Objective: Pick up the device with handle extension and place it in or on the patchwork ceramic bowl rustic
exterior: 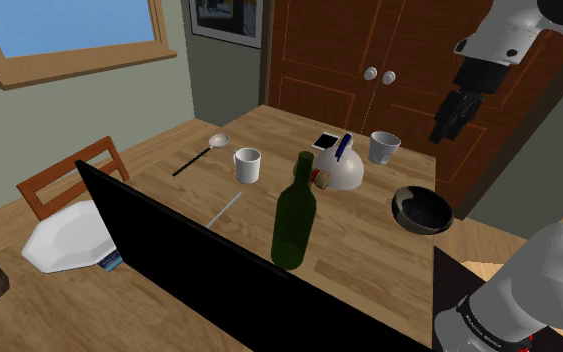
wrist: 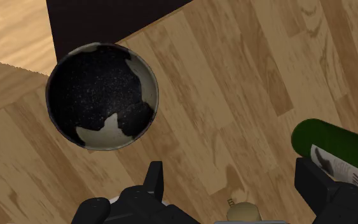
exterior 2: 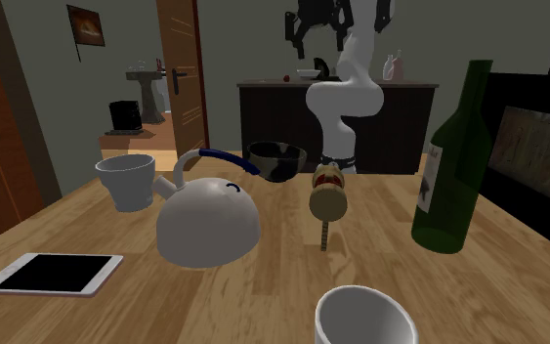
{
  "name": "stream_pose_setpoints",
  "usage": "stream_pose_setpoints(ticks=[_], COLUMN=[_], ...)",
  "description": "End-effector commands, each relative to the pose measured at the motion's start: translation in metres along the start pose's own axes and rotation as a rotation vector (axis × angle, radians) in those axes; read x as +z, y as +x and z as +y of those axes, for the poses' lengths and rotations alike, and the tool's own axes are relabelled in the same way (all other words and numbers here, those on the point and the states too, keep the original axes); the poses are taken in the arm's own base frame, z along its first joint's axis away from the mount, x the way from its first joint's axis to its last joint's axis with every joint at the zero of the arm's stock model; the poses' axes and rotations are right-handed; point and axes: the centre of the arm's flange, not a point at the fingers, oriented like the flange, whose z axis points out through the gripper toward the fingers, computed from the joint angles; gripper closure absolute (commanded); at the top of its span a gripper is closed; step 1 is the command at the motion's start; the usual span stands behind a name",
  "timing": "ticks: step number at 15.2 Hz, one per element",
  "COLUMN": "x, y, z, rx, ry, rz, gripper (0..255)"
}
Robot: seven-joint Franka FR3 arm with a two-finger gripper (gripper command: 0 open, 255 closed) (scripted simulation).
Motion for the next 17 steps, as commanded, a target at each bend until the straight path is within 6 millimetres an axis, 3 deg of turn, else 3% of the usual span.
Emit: stream_pose_setpoints(ticks=[1,17], x=[0.000,0.117], y=[0.000,0.175], z=[0.000,-0.057], rx=[0.000,-0.082], ry=[0.000,-0.042], rz=[0.000,-0.042], gripper=[0,0])
